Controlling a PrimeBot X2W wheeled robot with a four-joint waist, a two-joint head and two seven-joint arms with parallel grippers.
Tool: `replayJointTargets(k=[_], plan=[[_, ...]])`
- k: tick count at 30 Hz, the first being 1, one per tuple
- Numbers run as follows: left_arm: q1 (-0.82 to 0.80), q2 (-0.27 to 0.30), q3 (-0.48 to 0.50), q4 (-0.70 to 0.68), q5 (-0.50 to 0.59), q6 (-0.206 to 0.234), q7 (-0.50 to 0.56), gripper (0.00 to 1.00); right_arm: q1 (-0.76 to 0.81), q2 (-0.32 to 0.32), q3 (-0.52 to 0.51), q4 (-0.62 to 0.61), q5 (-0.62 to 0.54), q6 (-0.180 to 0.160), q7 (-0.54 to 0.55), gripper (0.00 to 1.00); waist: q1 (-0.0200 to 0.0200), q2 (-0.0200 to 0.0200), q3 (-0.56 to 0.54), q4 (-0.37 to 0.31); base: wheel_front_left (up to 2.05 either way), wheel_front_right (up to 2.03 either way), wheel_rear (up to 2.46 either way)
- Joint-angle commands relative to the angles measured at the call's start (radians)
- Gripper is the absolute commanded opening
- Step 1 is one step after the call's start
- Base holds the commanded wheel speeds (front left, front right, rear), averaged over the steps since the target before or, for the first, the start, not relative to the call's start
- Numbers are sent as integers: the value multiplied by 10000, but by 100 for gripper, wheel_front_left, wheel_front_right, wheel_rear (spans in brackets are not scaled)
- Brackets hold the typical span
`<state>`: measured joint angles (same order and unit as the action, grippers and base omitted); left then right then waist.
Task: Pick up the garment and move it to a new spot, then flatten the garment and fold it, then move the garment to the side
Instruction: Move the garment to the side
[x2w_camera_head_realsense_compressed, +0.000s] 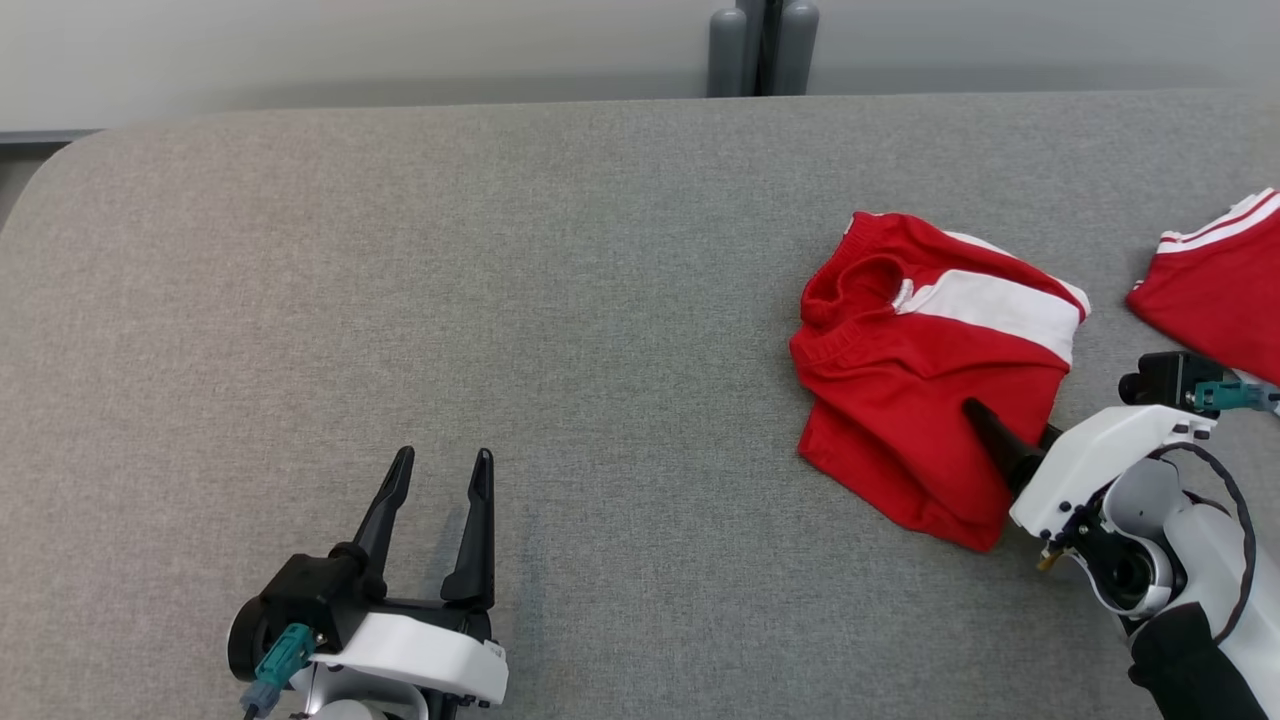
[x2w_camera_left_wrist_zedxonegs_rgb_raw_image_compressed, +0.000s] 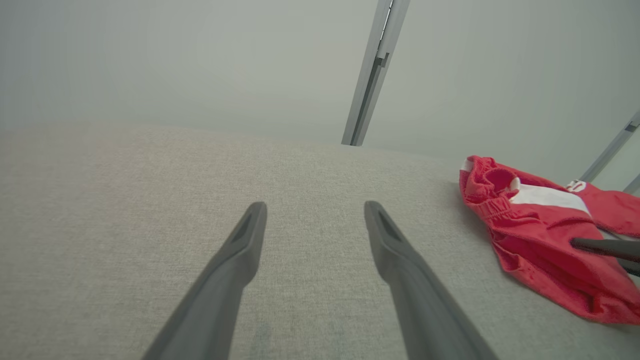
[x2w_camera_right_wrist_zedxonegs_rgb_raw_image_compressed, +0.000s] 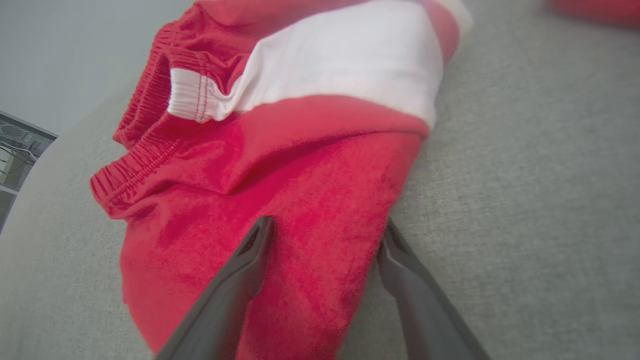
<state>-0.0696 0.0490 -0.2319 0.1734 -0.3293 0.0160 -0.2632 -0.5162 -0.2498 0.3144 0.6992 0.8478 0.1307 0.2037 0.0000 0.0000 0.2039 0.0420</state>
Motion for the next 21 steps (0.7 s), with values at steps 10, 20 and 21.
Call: replayJointTargets(k=[10, 20, 21], plan=[[-347, 45, -38, 24, -108, -19, -10, 100, -785, 50, 481, 558, 253, 5, -363, 100, 0, 0, 274, 216, 0, 0, 0], [-383, 44, -118, 99, -136, 10, -10, 100, -1270, 146, 823, 1509, 526, 5, -704, 38, 0, 0, 247, 264, 0, 0, 0], [-382, 44, -116, 104, -140, 14, -10, 100, -1298, 170, 893, 1565, 536, 5, -720, 8, 0, 0, 235, 260, 0, 0, 0]])
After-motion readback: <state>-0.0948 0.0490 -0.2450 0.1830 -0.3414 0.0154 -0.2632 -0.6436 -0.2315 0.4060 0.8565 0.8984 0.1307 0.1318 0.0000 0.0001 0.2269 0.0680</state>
